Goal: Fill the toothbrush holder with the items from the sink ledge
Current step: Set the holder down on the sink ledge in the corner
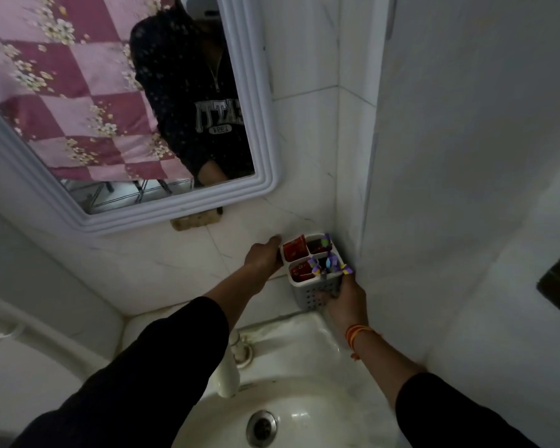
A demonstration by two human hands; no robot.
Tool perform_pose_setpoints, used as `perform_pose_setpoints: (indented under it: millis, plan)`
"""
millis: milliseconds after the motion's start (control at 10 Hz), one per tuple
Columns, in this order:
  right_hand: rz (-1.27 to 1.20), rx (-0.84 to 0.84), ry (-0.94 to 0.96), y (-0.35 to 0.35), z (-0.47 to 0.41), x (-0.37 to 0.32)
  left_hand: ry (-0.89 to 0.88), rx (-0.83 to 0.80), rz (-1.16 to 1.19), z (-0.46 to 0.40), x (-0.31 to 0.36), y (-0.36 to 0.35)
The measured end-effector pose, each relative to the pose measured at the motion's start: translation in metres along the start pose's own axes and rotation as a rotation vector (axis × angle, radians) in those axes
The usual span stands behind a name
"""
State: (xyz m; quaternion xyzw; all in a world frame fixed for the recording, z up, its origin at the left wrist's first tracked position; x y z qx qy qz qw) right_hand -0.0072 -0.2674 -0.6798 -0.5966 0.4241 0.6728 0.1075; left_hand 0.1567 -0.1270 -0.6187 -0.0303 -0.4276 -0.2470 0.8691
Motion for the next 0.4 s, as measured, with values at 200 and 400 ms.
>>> perform_pose_setpoints:
  millis: [200,400]
  plan:
    - [-0.086,-0.076,-0.216,-0.006,0.043,-0.001,-0.140,0.144,-0.375,0.053,0.008,0.020]
    - [-0.099,-0.217,-0.011,-0.013,0.073,-0.099,-0.489,0.238,-0.715,0.147,0.031,0.060]
Point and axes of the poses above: each hand's wrist, its own z-axis away from the middle knuckle, its own y-axis out of the back of the hand, x = y × z, the point moved 9 cm from there along -z, towards the middle knuckle, and after that the axes turned 12 degrees about y, right-handed, at the moved point
